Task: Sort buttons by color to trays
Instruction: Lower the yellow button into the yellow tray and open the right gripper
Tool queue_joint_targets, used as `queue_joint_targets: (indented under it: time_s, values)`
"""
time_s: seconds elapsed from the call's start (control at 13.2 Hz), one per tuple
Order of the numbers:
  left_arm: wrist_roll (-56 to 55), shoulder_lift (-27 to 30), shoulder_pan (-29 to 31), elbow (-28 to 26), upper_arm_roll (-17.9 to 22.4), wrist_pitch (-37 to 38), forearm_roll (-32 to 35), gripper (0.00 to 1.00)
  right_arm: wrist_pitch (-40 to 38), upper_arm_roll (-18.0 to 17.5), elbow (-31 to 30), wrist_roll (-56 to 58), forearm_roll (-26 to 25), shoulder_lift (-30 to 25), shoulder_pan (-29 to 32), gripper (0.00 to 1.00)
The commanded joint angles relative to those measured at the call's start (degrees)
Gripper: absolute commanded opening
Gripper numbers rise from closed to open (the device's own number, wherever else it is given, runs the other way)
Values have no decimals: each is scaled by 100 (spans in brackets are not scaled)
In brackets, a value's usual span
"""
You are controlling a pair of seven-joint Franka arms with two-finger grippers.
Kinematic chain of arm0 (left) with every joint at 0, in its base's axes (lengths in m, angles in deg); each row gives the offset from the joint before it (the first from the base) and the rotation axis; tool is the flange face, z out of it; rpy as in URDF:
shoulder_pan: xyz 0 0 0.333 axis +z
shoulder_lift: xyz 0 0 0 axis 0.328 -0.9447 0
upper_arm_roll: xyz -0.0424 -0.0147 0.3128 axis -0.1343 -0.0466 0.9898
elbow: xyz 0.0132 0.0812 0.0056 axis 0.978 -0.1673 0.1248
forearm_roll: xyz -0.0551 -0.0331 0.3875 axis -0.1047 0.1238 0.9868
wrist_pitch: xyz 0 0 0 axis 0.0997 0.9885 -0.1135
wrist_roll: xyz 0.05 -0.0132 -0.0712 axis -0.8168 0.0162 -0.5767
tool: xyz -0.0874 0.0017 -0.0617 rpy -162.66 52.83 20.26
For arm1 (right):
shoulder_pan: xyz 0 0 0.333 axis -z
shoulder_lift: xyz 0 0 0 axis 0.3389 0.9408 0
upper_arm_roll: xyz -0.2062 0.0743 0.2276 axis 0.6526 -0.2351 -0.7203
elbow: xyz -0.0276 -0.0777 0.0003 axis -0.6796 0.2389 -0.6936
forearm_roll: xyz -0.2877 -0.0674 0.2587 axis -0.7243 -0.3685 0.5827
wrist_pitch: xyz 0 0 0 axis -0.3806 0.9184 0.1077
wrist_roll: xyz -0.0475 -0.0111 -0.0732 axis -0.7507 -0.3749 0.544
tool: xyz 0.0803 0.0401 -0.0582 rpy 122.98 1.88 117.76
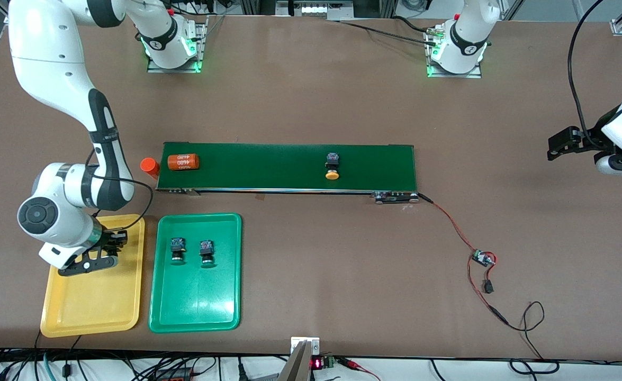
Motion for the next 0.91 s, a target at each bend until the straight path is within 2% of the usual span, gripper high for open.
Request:
queue_joint_targets:
  time_s: [0.0, 0.08, 0.15, 0.3, 0.38, 0.6, 0.83]
  values:
    - [71, -4, -34, 94, 14, 144, 96, 100, 146, -87, 219, 188, 63, 248, 164, 2]
    - [71, -4, -34, 94, 5, 144, 96, 100, 242, -87, 219, 276, 72, 292, 208, 2]
    - [71, -4, -34, 94, 5, 144, 96, 100, 321, -148, 219, 285, 80, 310, 243, 12]
    - [71, -4, -25, 94, 5, 144, 96, 100, 252, -210, 219, 207, 176, 257, 235, 100]
    - [88, -4, -7, 94, 5, 144, 96, 100, 234, -219, 211, 198, 316, 153, 226, 100]
    - [53, -4, -7, 121, -12, 257, 96, 100, -563, -254, 211, 171, 1019, -242, 129, 100]
    - [36, -4, 2, 130, -30, 284, 61, 100, -1495, -245, 202, -319, 960, -831, -125, 100]
